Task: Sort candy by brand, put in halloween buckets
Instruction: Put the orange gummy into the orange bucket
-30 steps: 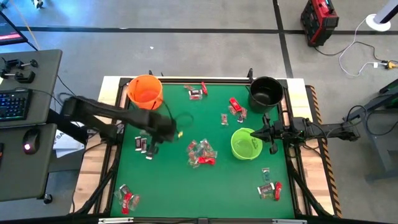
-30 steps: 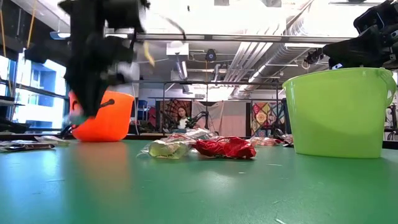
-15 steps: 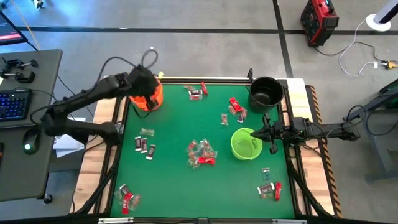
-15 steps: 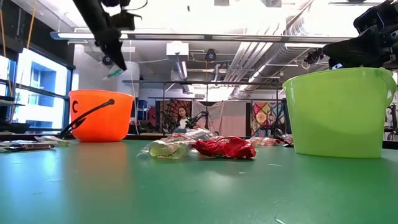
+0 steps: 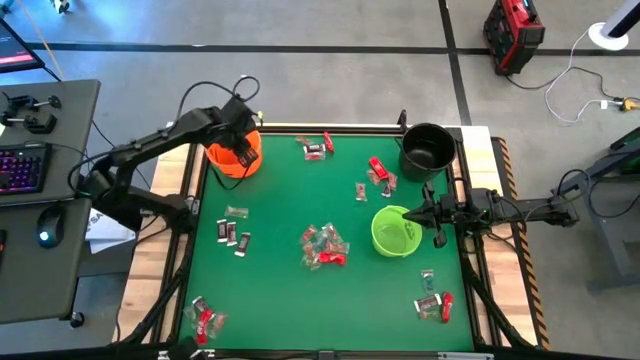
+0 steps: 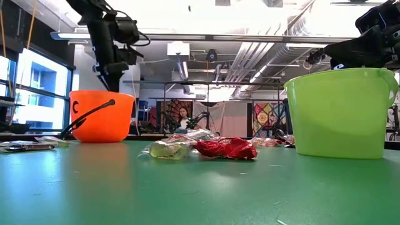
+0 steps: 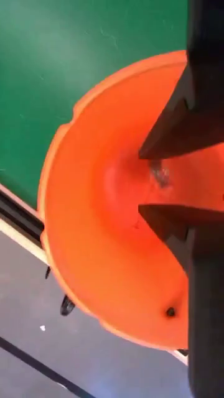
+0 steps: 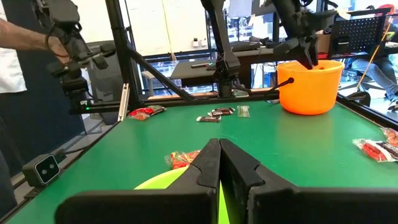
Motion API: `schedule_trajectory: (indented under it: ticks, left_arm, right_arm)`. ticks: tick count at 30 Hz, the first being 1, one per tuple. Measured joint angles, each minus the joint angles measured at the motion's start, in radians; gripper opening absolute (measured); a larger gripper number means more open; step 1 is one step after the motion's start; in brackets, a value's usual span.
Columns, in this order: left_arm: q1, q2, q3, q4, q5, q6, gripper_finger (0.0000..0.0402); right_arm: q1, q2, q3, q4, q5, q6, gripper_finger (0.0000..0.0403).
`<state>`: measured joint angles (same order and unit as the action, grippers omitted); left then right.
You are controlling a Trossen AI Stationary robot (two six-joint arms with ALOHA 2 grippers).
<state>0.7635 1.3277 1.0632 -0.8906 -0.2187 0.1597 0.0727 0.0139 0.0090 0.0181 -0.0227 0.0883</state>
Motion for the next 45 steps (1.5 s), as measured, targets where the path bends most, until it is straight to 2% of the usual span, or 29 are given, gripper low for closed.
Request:
schedule_trajectory:
  ticks: [3, 6, 8, 11, 14, 16, 19, 22, 25, 29, 32, 38, 45]
  left_arm:
    - [-0.009, -0.013, 0.068, -0.035, 0.039, -0.015, 0.0169]
    - [-0.049, -0.046, 0.157, -0.077, 0.221, -0.066, 0.0203]
    - [-0.122, -0.074, 0.205, -0.140, 0.320, -0.079, 0.0215]
    - [-0.328, -0.103, 0.235, -0.321, 0.341, -0.095, 0.0218]
    - [-0.587, -0.107, 0.213, -0.457, 0.344, -0.243, 0.0217]
    - [-0.755, -0.109, 0.180, -0.490, 0.365, -0.354, 0.0217]
    - [-0.994, -0.107, 0.102, -0.440, 0.435, -0.480, 0.0216]
    - [-1.181, -0.107, 0.013, -0.302, 0.511, -0.625, 0.0216]
    - [-1.311, -0.106, -0.080, -0.099, 0.543, -0.929, 0.0216]
    - [-1.419, -0.087, -0.177, 0.138, 0.547, -1.405, 0.0216]
    - [-1.481, -0.040, -0.204, 0.217, 0.547, -1.638, 0.0216]
    - [-1.576, 0.107, -0.201, 0.275, 0.554, -1.879, 0.0216]
    - [-1.610, 0.243, -0.170, 0.318, 0.552, -1.972, 0.0216]
  right_arm:
    - [0.000, 0.000, 0.000, 0.000, 0.000, 0.000, 0.0000]
    - [0.000, 0.000, 0.000, 0.000, 0.000, 0.000, 0.0000]
    - [0.000, 0.000, 0.000, 0.000, 0.000, 0.000, 0.0000]
    - [0.000, 0.000, 0.000, 0.000, 0.000, 0.000, 0.0000]
    - [0.000, 0.000, 0.000, 0.000, 0.000, 0.000, 0.0000]
    - [0.000, 0.000, 0.000, 0.000, 0.000, 0.000, 0.0000]
    - [0.000, 0.000, 0.000, 0.000, 0.000, 0.000, 0.0000]
    - [0.000, 0.000, 0.000, 0.000, 0.000, 0.000, 0.0000]
    - [0.000, 0.000, 0.000, 0.000, 0.000, 0.000, 0.0000]
    - [0.000, 0.000, 0.000, 0.000, 0.000, 0.000, 0.0000]
    - [0.000, 0.000, 0.000, 0.000, 0.000, 0.000, 0.0000]
    - [0.000, 0.000, 0.000, 0.000, 0.000, 0.000, 0.0000]
    - [0.000, 0.000, 0.000, 0.000, 0.000, 0.000, 0.0000]
